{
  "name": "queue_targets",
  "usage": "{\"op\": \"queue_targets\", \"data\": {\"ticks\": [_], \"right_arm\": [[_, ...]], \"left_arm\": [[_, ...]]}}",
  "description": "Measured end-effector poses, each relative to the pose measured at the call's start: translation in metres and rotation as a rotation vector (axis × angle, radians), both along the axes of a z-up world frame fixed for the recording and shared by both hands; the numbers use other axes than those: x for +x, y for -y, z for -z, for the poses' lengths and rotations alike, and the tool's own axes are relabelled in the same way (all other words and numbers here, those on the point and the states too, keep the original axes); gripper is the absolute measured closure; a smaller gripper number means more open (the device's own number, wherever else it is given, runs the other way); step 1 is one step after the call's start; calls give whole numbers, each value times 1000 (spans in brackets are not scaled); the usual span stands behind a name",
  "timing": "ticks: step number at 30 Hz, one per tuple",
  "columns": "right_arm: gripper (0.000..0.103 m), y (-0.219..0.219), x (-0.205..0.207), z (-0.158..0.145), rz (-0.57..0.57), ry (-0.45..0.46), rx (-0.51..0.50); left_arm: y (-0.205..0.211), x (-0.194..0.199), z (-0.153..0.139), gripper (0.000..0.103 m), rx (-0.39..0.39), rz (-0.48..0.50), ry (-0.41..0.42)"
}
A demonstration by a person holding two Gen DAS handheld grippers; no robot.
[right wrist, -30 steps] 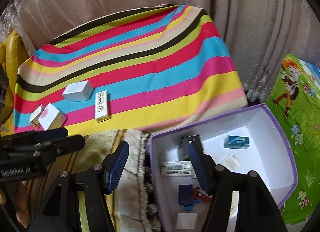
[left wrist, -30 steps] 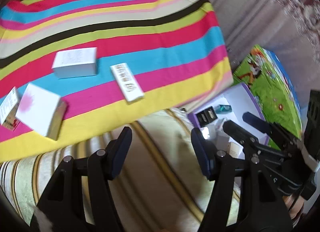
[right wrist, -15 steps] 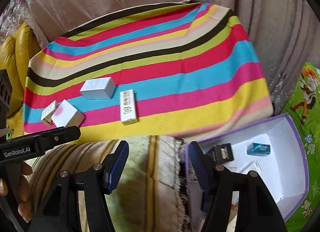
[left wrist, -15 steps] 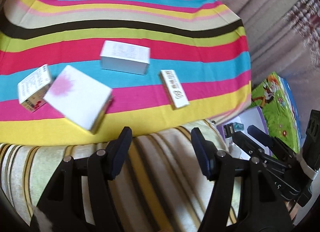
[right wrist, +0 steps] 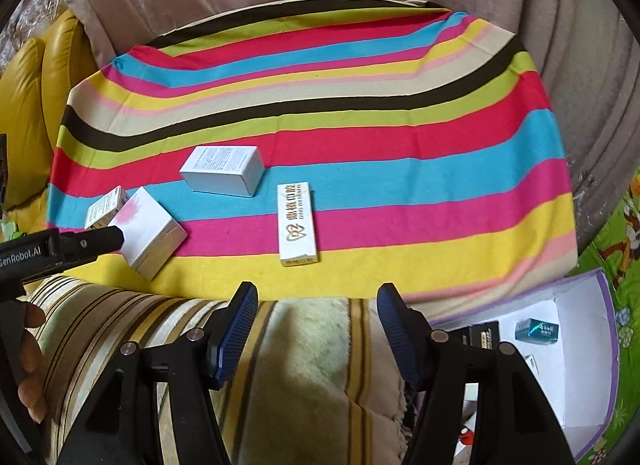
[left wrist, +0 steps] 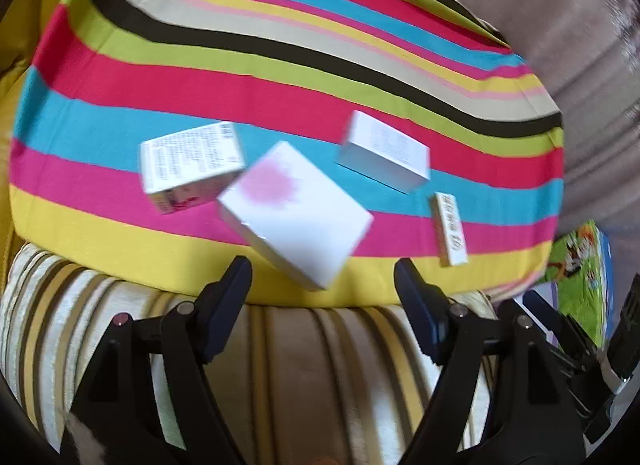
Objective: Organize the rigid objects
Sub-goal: 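Move both grippers back over the white boxes on the striped cloth, then grasp white text-printed box with left gripper while right grasps white DING ZHI DENTAL box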
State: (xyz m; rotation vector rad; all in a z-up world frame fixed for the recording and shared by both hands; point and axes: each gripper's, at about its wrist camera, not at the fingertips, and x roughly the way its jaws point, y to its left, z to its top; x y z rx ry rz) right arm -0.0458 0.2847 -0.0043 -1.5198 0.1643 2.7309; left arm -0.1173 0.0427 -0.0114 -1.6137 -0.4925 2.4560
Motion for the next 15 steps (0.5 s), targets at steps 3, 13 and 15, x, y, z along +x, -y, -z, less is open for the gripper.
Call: {"op": "queue_targets", "data": {"ticks": [3,13,15], "right_arm": [[40,5,-7,4,-11,10,-2],[40,19,-24,15,-50,40,-3],[40,21,-26,16,-56,42,-5]], "left_arm": [[14,-4,1,26,-6,-52,8],[61,-21,0,19,-6,-266,18],[68,-26,4,19,-12,-306,30]]}}
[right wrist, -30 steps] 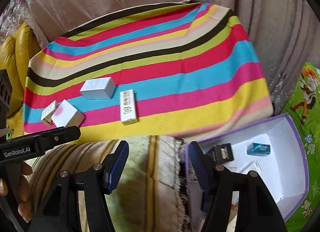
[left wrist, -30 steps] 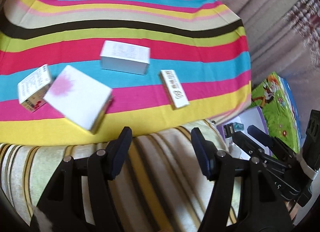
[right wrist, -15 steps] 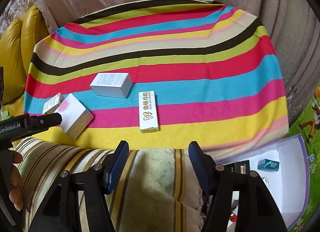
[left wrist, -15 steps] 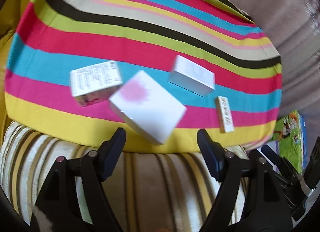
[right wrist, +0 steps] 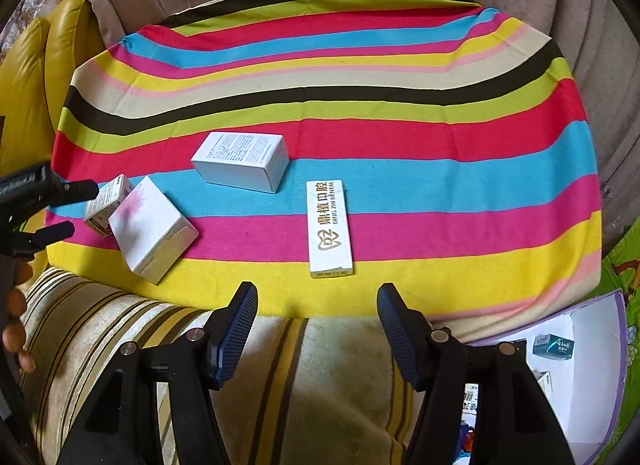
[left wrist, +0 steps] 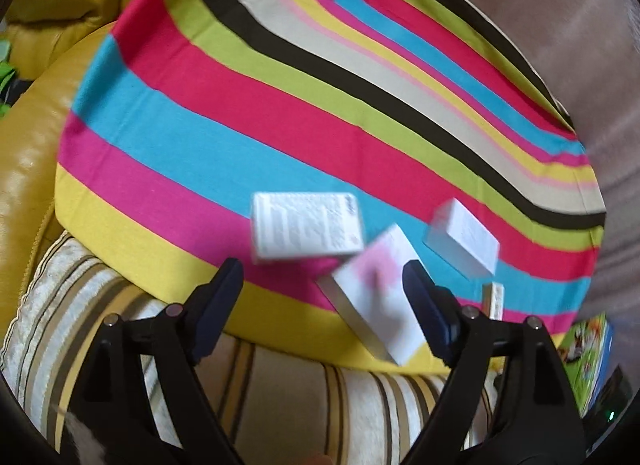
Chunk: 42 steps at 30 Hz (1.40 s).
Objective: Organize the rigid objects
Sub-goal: 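Grasp white text-printed box with left gripper while right grasps white DING ZHI DENTAL box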
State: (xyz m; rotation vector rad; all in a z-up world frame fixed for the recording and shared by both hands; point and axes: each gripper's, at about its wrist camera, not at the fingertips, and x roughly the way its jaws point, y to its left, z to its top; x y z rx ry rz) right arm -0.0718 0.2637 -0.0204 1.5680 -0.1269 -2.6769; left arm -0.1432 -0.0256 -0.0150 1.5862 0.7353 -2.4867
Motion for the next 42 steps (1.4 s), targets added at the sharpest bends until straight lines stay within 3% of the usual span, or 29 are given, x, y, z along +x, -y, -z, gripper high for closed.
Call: {"op": "queue_targets", "data": {"ticks": [9,16,24,25,32,42], "right_arm": [[40,3,-8,6,-6,13,-14],[40,1,-14,10,6,19,-22],[40,1,-27,19,26,29,-1],[40,1,-29,20,27,31,4],[40,4,-43,26,28,39,43],[40,6,-60,39,20,74,64]], "left_arm": [[7,-21,13,17,2,-94,56],[-2,-32,17,14,-64,-95,81],[2,-34,39,16,-74,-82,133],[1,-34,40,26,-77,-68,126],[8,-25,38,26,-102,-82,77],[1,-3,11,26,-118,-73,-83]]}}
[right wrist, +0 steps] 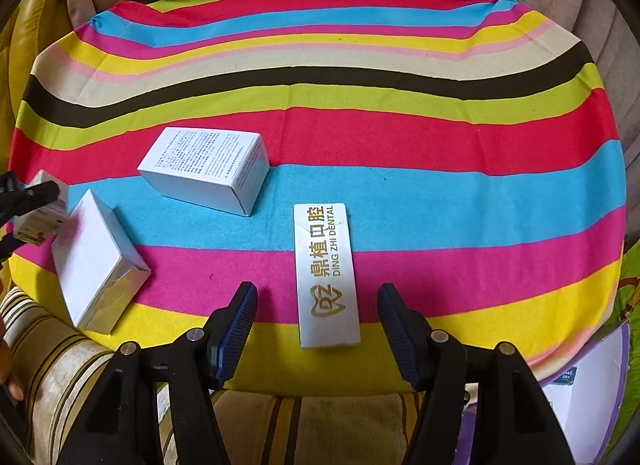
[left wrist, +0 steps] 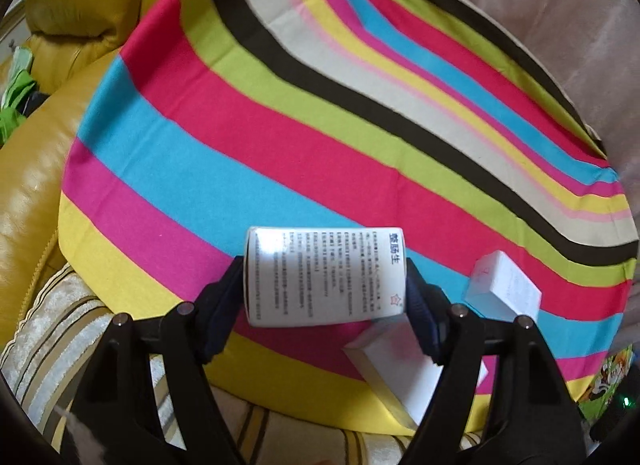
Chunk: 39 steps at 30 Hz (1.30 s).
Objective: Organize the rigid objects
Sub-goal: 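Grasp white text-printed box with left gripper while right grasps white DING ZHI DENTAL box, then carry the white printed box and DING ZHI DENTAL box over the storage box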
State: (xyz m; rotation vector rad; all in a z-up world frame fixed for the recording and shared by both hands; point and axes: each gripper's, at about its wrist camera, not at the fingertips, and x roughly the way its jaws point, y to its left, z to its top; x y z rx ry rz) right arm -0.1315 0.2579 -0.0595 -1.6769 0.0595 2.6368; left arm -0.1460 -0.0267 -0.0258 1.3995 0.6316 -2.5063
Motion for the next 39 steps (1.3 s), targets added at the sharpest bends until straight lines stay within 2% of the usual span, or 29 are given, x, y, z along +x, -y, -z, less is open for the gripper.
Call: {"op": "queue_targets", "data": {"ticks": [2,5,10,11,13,14,21,39], "right_arm": [[40,0,-3,3,-1,8,-9],[47,-1,-7,6,-3,15,-8],[52,2,-10,7,-8,13,6],[54,2,-10,7,-8,11,9],[68,3,-9,7,-8,4,16],[70,4,-8,6,-10,1,18],[71,3,-4,3,-13,-23,21],[71,-10,37,-36,40,-168,41]], "left_arm": [[-11,4,-5,26,-6,32,-21],[-32,4,-12,26,7,83,-41],[-51,3,-22,26,1,149,-74],[-54,4,-24,26,2,160,-80],[-61,-2,-22,26,1,173,-87],[-63,-3,-23,26,-1,182,-90],[-67,-1,-26,26,-2,217,-93],[-107,19,-37,26,-16,334,-96]]}}
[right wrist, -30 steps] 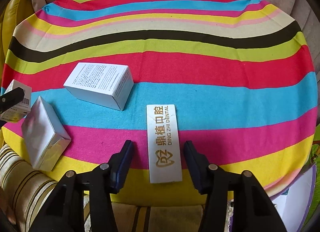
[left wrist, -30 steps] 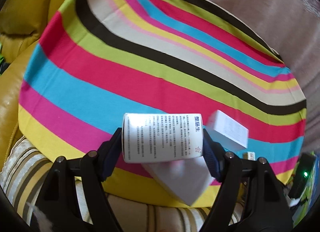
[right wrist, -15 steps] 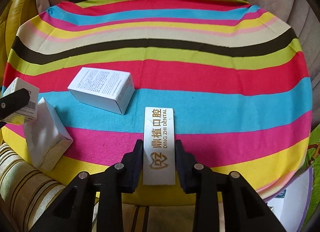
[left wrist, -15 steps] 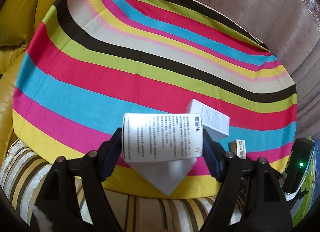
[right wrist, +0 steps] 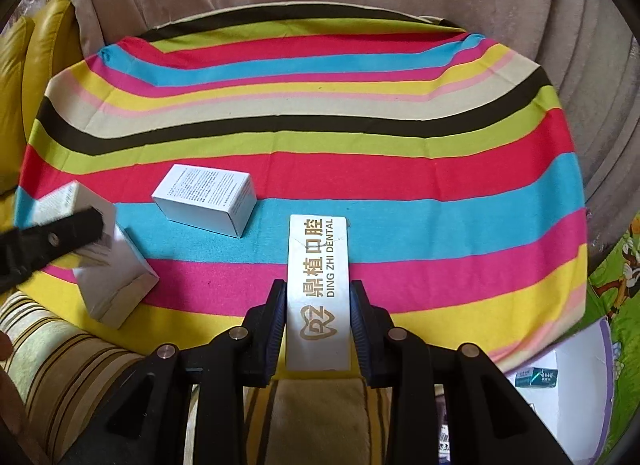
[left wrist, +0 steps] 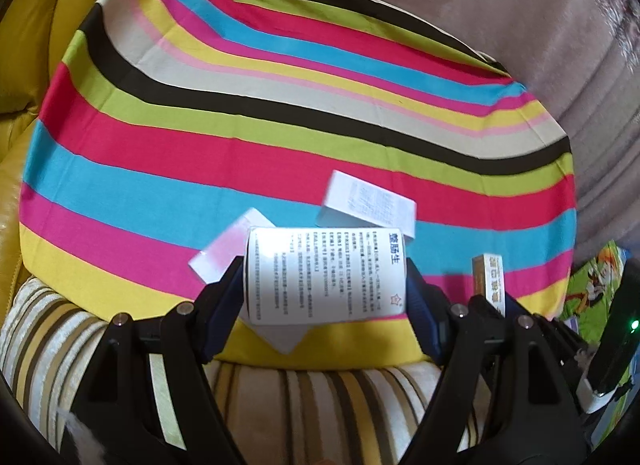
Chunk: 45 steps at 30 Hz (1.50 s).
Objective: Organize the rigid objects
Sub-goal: 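Carry the white printed box and DING ZHI DENTAL box over the storage box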
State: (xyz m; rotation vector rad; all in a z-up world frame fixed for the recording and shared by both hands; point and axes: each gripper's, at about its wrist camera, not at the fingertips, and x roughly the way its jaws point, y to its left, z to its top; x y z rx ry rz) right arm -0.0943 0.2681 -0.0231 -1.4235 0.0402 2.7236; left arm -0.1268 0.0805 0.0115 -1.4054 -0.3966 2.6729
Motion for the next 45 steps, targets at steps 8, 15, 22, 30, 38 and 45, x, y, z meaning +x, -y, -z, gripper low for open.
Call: {"op": "queue_targets", "data": {"ticks": [8,15,22,30,38,45], "right_arm": [[71,-25,22,-14,59,-33,-63],[71,-45,42,-21,109,-50,-87],[71,-62,61,-27,145,-59,-98],[71,-88,83,-31,199,-64,-106],[71,-115,103,-33,269,-70,-109],[71,-140,127,-33,323,-68,-108]], "left_arm": [[-24,9,-3,26,-20,67,2],[-46,15,-4,26,-34,140,7],[-77,24,-7,26,-55,237,3],[-112,33,-10,26,-81,338,-6],[-149,31,-6,26,-87,441,18],[-186,40,-4,26,-99,535,31]]}}
